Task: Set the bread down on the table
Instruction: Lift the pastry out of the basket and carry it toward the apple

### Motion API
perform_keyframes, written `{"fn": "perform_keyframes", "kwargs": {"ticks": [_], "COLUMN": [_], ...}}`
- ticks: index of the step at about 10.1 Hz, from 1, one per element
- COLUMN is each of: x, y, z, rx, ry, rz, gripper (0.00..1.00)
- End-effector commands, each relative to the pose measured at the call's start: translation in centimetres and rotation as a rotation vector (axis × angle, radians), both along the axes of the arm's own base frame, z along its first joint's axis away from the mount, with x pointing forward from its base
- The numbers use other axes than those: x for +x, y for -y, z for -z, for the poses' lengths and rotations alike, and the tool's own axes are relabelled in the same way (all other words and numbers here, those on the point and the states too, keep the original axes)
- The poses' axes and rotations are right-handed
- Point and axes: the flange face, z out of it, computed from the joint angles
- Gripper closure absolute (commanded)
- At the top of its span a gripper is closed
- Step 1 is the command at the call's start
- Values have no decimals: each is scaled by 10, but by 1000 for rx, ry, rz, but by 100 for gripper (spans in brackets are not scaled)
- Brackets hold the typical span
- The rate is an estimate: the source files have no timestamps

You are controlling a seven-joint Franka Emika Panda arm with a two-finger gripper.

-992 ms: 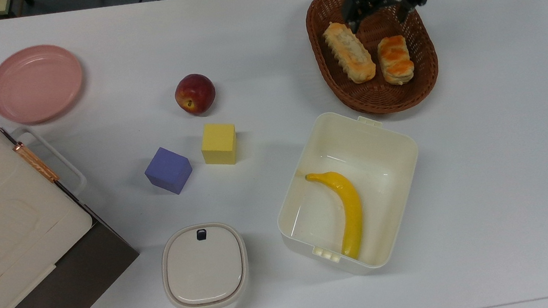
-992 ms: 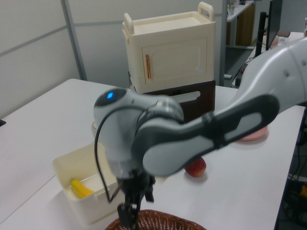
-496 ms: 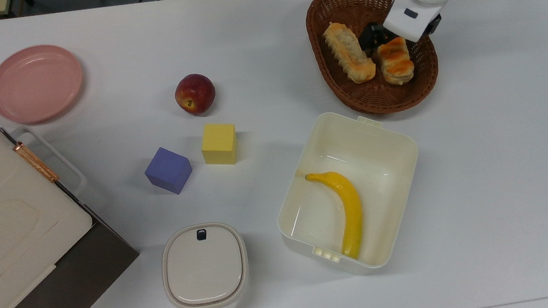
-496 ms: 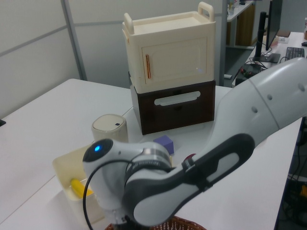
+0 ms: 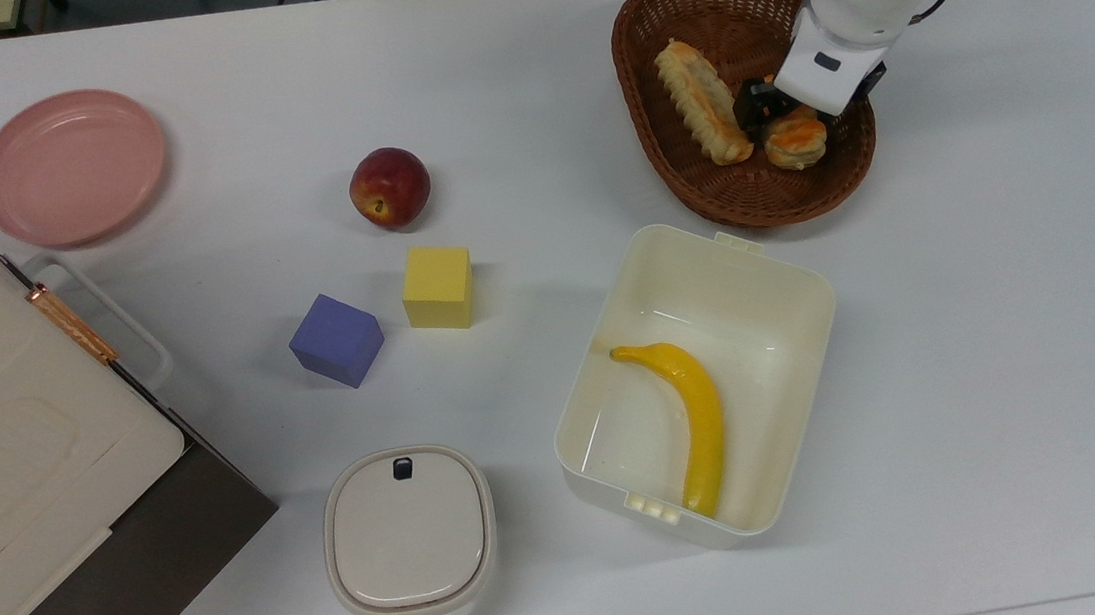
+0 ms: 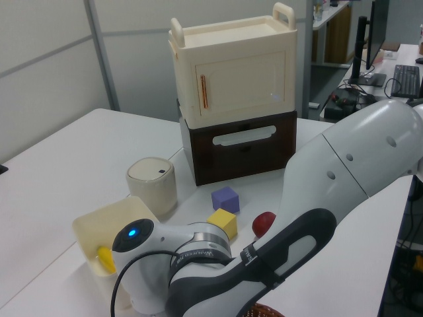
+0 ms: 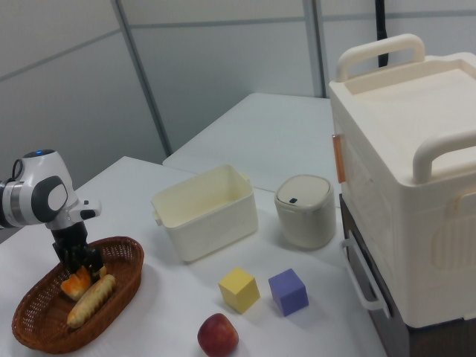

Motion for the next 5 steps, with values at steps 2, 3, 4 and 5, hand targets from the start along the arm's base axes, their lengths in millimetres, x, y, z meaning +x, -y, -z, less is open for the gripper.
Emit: {"fn": "perform_keyframes", "kwargs": {"ticks": [2, 3, 4, 5], "x": [-1, -1, -1, 4], "y": [-2, 2, 11, 28], "z": [-35, -56, -76, -94], "rx": [33, 41, 37, 31], "ry": [41, 56, 54, 51], "rz": [21, 26, 29, 50], "gripper": [76, 76, 76, 75]}}
